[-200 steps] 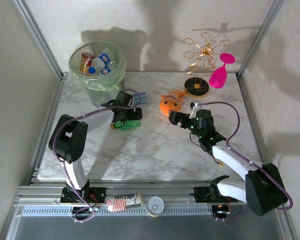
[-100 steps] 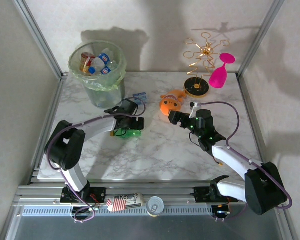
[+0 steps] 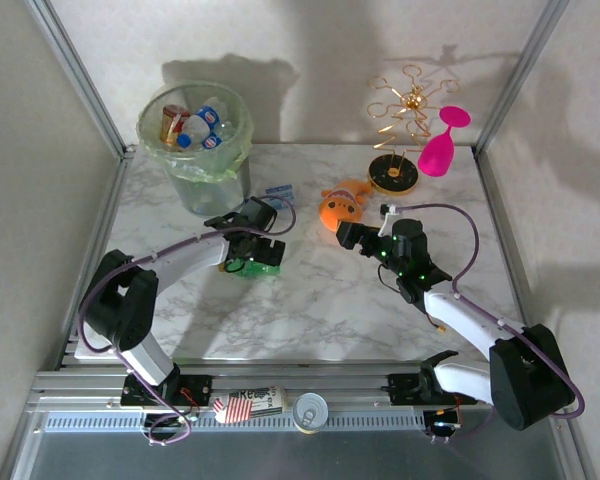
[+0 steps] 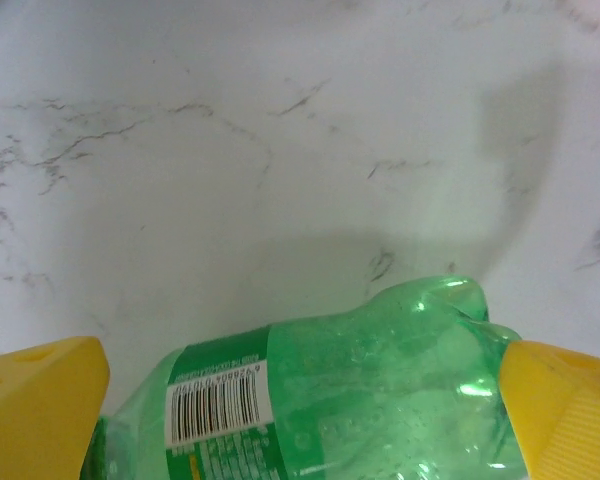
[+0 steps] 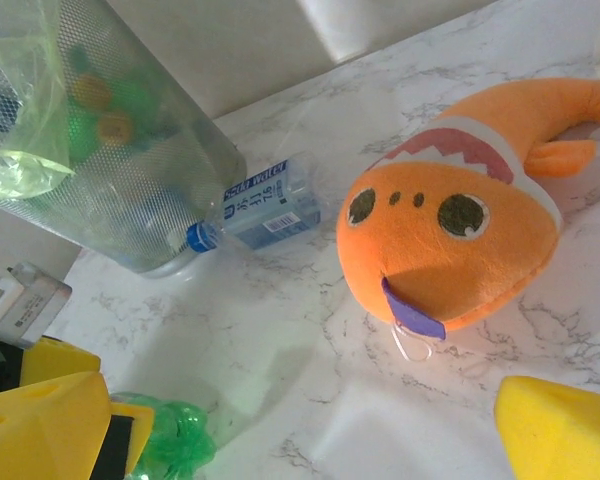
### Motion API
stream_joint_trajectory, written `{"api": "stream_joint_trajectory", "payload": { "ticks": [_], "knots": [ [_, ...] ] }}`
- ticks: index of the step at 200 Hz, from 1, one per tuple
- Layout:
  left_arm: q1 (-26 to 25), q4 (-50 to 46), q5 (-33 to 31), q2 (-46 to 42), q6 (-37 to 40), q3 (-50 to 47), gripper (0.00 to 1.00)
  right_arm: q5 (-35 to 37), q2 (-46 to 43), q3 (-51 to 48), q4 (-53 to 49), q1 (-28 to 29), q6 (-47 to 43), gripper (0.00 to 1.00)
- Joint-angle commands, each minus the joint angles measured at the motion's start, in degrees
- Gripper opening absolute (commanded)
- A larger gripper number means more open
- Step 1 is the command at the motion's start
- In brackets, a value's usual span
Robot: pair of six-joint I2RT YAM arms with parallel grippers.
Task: Put the plastic bottles in the bin
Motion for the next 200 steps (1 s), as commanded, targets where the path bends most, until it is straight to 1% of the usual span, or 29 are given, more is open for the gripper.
{"api": "stream_joint_trajectory", "payload": {
  "ticks": [1,18,37,61,76,102,126,159,182,200],
  "knots": [
    [-0.38,-4.27,-2.05,1.50,7.06,1.86,1.00,-0.67,-0.33,-0.92,1.42,-0.29,0.79,0.99],
    [-0.38,-4.08,1.57,1.88,8.57,1.68,1.00,-0.50,-0.49,-1.13,1.31,-0.25,0.79,0.99],
    [-0.38,-3.82,3.70,3.42,10.17,1.09,1.00,-0.14,-0.45,-1.10,1.33,-0.29,0.64,0.99],
    [-0.38,-4.20,4.20,6.32,8.73,1.43,1.00,-0.40,-0.23,-0.77,1.15,-0.28,0.36,0.99],
    [-0.38,-3.39,3.20,6.60,7.63,1.10,1.00,-0.23,-0.33,-0.95,1.15,-0.24,0.31,0.99],
    [-0.38,-2.42,3.23,5.27,5.21,0.93,1.00,0.12,-0.28,-1.37,1.50,-0.28,0.44,0.99],
    [-0.45,-0.51,2.47,1.97,2.64,0.74,1.00,-0.19,0.40,-1.13,1.68,-0.29,0.35,0.99],
    [-0.38,1.66,-1.50,-4.49,-4.73,1.15,1.00,-0.98,1.43,-0.66,2.41,-0.32,0.35,0.99],
    [-0.33,3.23,-5.81,-10.63,-14.15,-1.26,0.99,-1.44,2.30,-0.51,3.05,-0.24,0.44,0.99],
    [-0.29,3.38,-9.38,-15.22,-23.52,-4.92,1.00,-2.24,3.18,-0.29,3.52,-0.27,0.53,0.99]
  ]
}}
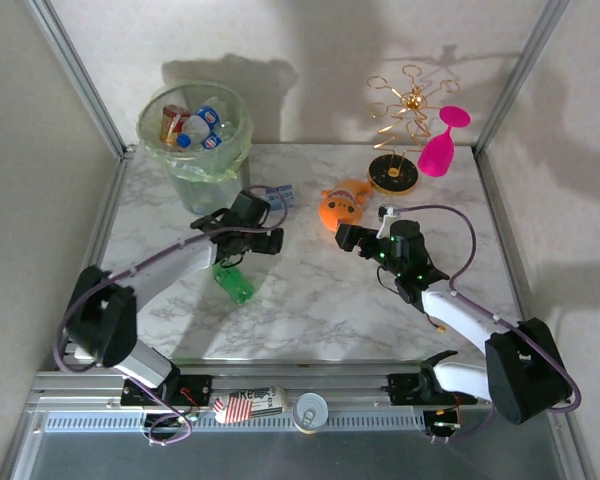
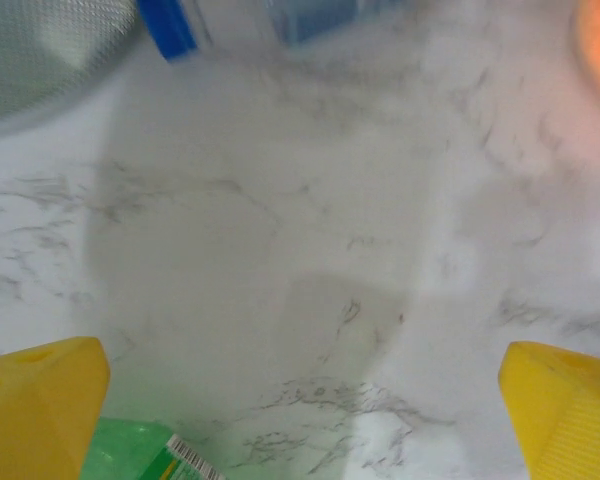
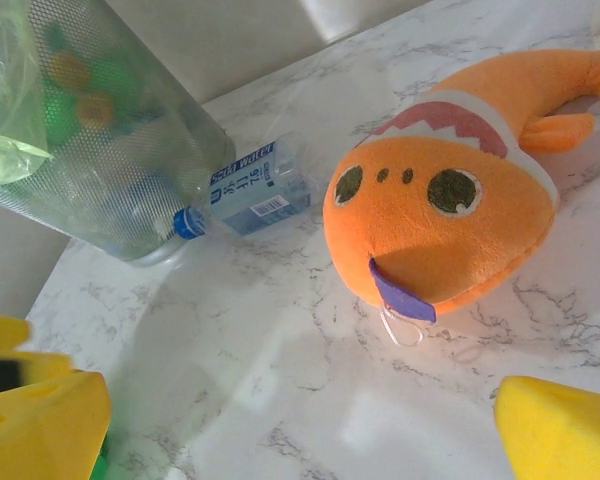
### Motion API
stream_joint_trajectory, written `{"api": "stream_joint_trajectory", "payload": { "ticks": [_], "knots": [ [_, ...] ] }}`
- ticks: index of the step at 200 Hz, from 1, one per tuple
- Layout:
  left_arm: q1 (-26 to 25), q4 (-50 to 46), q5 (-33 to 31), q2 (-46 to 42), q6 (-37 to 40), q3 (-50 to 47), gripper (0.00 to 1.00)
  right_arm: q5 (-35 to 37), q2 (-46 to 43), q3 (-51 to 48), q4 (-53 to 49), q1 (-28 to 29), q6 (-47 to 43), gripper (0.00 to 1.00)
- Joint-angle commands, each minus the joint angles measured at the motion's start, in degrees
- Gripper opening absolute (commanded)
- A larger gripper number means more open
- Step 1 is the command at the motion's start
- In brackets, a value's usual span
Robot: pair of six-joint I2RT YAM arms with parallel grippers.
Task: Put the plastic bottles in the bin
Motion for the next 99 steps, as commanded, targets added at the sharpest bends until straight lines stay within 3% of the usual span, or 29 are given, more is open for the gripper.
{"api": "stream_joint_trajectory", "payload": {
  "ticks": [1,27,56,99],
  "knots": [
    [-0.29,0.77,-7.10,-5.69,-14.80,-4.29,1.00,-1.89,1.05,0.16,2.49,-0.29,0.49,0.99],
    [-0.30,-0.72,-11.30,-11.60,-28.52,-11.11,1.00,-2.56,1.59,0.28,3.11,-0.32,0.64,0.99],
    [-0.20,2.85,-11.16,-18.84,-39.99,-20.82,0.99,-2.46,1.01,-0.32,3.36,-0.32,0.75,0.99],
    [0.05,13.52,-7.17,-19.93,-46.93,-28.26,1.00,-2.17,-0.28,-0.67,2.64,-0.31,0.57,0.99]
  ]
}}
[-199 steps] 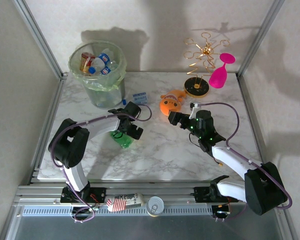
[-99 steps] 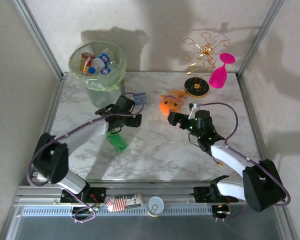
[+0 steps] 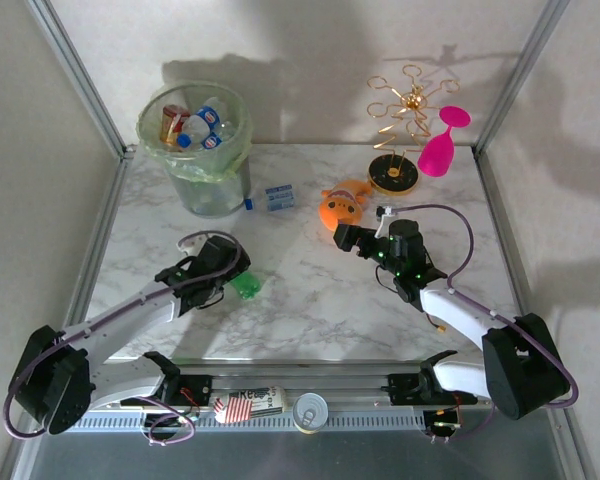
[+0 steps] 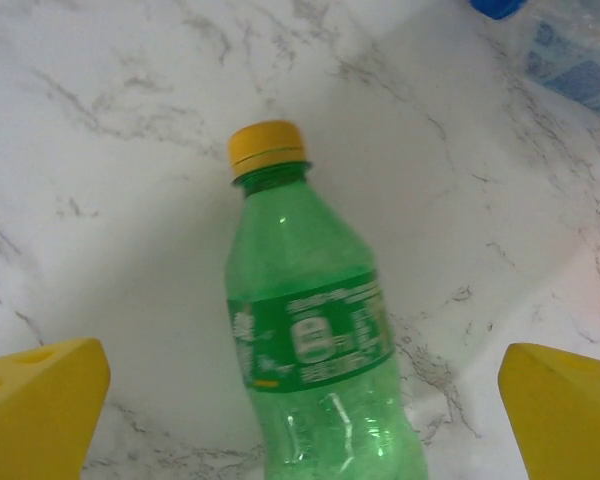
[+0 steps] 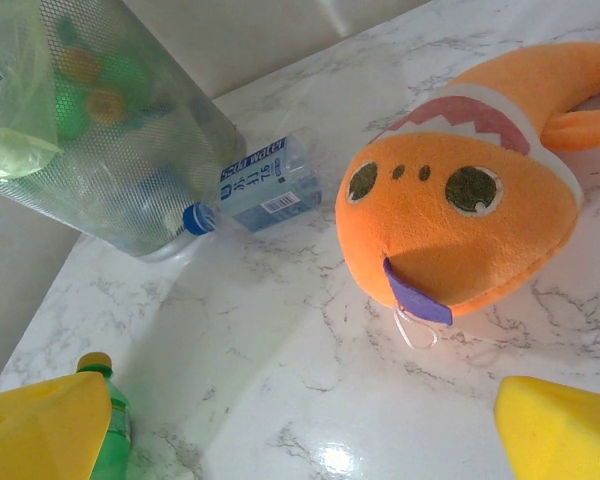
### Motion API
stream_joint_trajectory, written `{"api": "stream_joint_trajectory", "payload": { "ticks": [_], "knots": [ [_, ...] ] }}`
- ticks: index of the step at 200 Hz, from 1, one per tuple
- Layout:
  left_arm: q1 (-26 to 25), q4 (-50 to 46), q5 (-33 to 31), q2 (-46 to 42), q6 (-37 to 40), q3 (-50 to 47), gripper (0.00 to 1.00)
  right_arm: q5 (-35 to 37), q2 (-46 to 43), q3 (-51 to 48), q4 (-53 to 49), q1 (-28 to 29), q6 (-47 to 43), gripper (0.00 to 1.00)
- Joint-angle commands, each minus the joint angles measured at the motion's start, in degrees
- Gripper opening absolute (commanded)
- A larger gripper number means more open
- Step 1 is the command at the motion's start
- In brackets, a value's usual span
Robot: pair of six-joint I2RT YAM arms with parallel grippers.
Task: Put the plastic bottles in the bin
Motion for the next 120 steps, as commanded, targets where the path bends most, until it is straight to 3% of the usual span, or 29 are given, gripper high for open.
{"api": "stream_joint_trajectory", "payload": {
  "ticks": [1,76,120],
  "knots": [
    [0.03,8.28,1.16,0.61,-8.24,-1.75,1.00,-0.83,-1.46,-0.63,1.13,-0.31,0.62,0.99],
    [0.39,21.05,4.46,14.92,-7.60,-1.04,1.00,-7.22,-3.18,-2.50,3.05,-0.15,0.13,0.99],
    [0.74,25.82,6.29,24.61,-6.63,1.04,0.93,-7.34,-4.52,-3.40,2.94,-0.11,-0.02,0.99]
  ]
}}
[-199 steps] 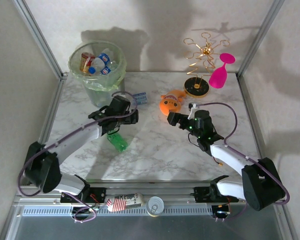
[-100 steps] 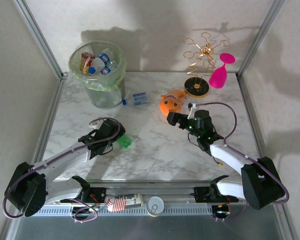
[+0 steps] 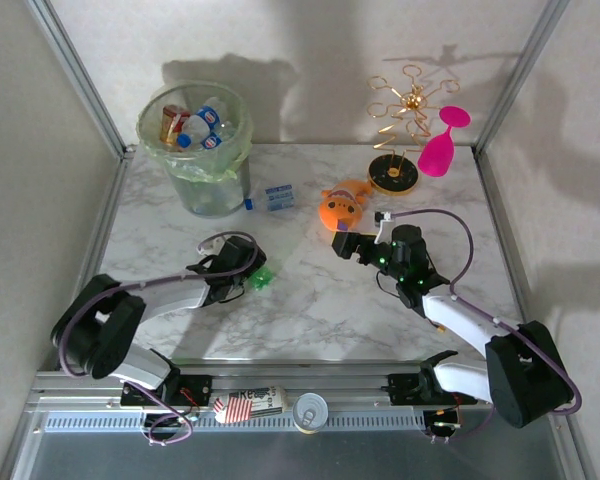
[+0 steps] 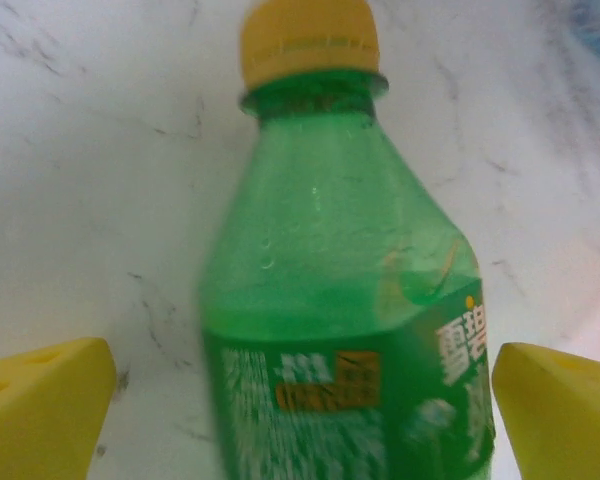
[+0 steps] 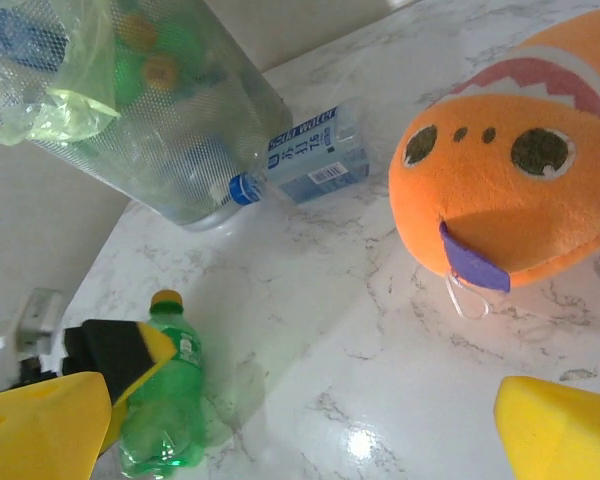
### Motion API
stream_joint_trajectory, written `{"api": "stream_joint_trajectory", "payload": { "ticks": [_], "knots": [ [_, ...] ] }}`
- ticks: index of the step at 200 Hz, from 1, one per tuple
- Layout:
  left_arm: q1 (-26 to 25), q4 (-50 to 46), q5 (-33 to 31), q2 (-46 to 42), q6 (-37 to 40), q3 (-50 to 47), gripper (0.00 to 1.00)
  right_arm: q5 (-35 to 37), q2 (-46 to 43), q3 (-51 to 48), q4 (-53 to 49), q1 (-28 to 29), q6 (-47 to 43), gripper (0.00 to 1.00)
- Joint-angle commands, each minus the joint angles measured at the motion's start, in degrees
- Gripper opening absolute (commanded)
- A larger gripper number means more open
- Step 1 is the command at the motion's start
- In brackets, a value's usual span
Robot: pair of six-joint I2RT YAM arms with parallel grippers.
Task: Put the plastic bottles in the bin
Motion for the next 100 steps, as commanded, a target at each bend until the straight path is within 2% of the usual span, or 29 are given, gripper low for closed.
{"api": "stream_joint_trajectory", "payload": {
  "ticks": [1,24,70,100],
  "knots": [
    [0.57,4.20,1.61,4.19,-0.74,2.03,0.93,-1.34,-1.83,-0.69,1.42,-0.08,-0.01,0.99],
    [0.57,4.81,1.81,6.52,-0.26,2.98,0.83,-0.82,-2.32,-0.74,0.53,-0.14,-0.43,0.99],
    [0.65,4.48,-0.58,4.40,1.67,3.21,0.50,-0.60,-1.98,-0.83,0.72,-0.11,-0.59,0.99],
    [1.22,1.25,-3.48,-0.01,5.67,5.35,0.46,-2.05,-0.51,-0.71,2.75,-0.01,-0.13,0.99]
  ]
}}
